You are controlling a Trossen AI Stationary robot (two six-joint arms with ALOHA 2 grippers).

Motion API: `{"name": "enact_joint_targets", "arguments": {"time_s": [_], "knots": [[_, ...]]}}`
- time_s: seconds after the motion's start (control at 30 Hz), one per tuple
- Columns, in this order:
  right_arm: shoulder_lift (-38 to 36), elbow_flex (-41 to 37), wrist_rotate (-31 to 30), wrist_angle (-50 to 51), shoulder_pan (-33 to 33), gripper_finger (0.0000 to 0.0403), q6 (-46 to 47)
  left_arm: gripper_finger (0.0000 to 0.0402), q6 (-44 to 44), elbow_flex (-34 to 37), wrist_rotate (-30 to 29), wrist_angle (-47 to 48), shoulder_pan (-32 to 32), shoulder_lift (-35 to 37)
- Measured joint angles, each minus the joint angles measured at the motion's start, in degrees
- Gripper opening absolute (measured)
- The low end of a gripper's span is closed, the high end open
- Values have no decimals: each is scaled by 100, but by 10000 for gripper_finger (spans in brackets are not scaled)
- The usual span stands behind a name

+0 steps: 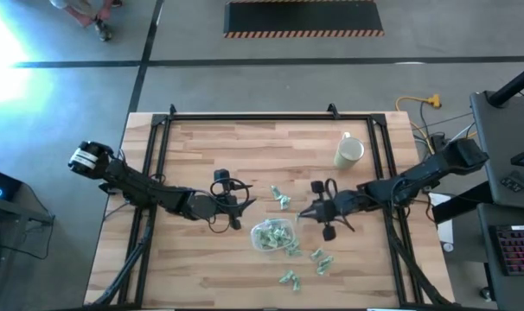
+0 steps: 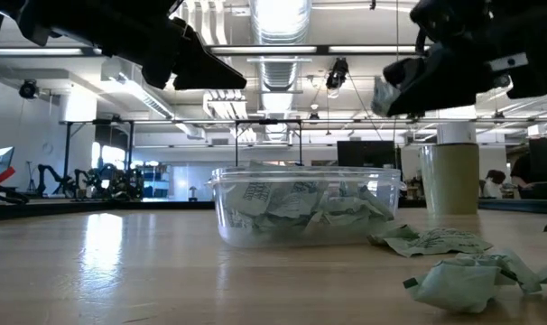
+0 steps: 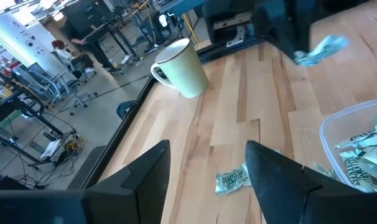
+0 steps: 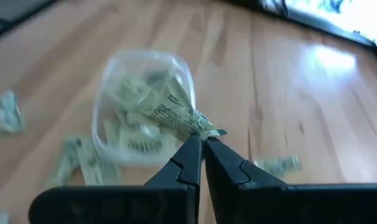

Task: Pick and place items into bin
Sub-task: Put the Stevia packet into the transparent bin

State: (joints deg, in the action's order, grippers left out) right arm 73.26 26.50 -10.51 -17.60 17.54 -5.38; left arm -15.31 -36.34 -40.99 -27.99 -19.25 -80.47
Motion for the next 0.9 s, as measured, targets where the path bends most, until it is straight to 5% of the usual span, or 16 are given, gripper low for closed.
{"name": "enact_joint_targets", "arguments": {"time_s": [0.43,0.9], "knots": [[1613,645,204,-877,109,9,-531,192,0,0,0,5,-4,0],[2448,1571,668,128,109,15,-580,192,123,7,6,41,0,0]]}}
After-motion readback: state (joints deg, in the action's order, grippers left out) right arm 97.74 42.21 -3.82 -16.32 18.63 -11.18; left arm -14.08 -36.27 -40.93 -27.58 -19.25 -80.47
